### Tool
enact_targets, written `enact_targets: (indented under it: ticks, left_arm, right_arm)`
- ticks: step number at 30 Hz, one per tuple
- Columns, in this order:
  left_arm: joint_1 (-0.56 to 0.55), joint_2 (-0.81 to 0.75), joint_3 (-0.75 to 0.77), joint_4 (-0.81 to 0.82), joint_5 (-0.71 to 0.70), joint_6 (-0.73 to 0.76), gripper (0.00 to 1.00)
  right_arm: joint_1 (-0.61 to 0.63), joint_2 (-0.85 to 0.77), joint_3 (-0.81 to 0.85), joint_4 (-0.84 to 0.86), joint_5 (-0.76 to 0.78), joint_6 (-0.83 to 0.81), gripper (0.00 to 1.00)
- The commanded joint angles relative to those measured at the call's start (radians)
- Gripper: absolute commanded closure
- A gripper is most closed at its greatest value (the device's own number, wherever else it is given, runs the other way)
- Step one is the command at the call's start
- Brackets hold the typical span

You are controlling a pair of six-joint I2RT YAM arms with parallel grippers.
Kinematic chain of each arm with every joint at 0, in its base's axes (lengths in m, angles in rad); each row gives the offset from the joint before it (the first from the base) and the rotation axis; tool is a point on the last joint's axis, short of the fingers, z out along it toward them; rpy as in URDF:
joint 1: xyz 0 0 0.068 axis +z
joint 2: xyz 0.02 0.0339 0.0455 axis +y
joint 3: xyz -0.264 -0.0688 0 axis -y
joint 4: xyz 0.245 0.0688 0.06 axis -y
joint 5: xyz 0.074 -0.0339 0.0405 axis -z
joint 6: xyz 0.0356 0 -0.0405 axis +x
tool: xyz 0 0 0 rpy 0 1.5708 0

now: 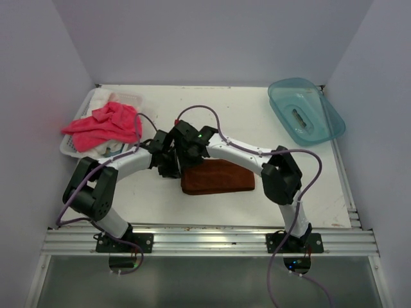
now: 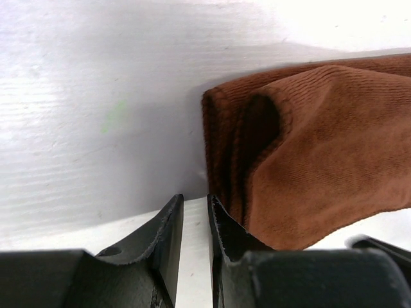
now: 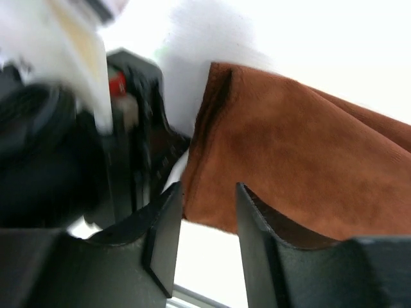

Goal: Roll the towels
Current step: Fold the towel

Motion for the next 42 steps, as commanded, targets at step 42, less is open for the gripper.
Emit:
enact_targets:
  ticks: [42]
  left_arm:
    - [-0.106,0.367,0.466,-0.112,-0.113,0.079,0.77]
  right_arm:
    - [-0.525,-0.408,-0.854,0.229,0.006,0.041,1.00]
